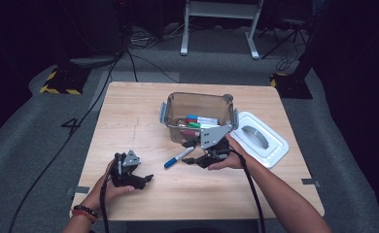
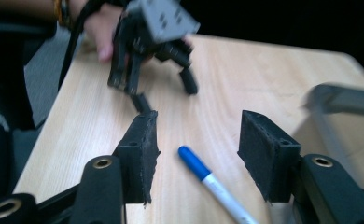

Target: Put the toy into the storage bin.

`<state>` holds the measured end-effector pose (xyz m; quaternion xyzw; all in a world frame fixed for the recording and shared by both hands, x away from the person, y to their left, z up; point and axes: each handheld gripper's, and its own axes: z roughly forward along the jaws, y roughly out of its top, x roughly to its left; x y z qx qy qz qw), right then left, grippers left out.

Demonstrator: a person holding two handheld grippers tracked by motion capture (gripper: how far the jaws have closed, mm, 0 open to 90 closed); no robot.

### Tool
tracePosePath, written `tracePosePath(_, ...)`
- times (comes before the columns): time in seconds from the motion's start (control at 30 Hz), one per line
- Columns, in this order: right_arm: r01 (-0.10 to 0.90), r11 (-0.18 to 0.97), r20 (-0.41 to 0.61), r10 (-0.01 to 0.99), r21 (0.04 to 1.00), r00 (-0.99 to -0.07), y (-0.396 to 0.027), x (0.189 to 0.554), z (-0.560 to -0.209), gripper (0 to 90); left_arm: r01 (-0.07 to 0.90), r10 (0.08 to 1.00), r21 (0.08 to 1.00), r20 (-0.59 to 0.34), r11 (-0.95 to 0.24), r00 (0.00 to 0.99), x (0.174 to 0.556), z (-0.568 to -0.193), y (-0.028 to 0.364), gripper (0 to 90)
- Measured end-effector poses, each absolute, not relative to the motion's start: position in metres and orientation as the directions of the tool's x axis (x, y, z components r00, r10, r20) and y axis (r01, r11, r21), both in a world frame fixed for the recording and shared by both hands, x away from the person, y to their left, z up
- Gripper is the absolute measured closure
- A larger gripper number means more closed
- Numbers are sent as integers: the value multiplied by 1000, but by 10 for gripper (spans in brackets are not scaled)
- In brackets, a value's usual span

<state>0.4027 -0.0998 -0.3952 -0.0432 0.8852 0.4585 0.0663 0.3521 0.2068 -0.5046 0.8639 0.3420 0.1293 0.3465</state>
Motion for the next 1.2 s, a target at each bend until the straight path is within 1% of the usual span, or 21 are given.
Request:
tracePosePath(0.13,-117,626,-121,-36,771,-992,-81,408,-424,441,502,680,687,-14,-526,733,352,-505,207,129)
tracePosePath(0.27,-84,670,-99,-16,737,-995,-64,418,-453,431,502,681,687,-14,-526,733,352,-505,207,129)
tracePosePath(0.43,-68,731,-104,4,679,-995,-47,430,-482,424,502,681,686,-14,-526,732,352,-505,207,129)
tracePosePath(0.6,-11,708,-61,46,706,-997,-43,438,-496,417,502,681,686,-14,-526,732,352,-505,207,129)
tracePosePath(0.67,-10,706,-41,27,708,-999,-44,438,-496,513,501,680,687,-14,-526,733,352,-505,207,129)
tracePosePath(0.73,11,708,-19,35,706,-999,-46,437,-496,560,502,680,687,-14,-526,733,352,-505,207,129)
tracePosePath(0.77,11,708,-19,35,706,-999,-46,437,-496,560,502,680,687,-14,-526,733,352,-505,207,129)
tracePosePath(0.8,11,705,-7,24,710,-1000,-50,436,-496,640,501,680,687,-14,-526,733,352,-505,207,129)
tracePosePath(0.9,7,712,-8,17,702,-1000,-53,431,-495,727,501,681,687,-13,-526,733,352,-505,207,129)
tracePosePath(1.03,-2,720,-13,9,694,-1000,-60,425,-493,744,502,681,687,-14,-525,732,352,-505,207,129)
tracePosePath(1.2,7,726,-21,29,688,-999,-75,417,-492,746,505,684,687,-17,-522,730,352,-505,206,128)
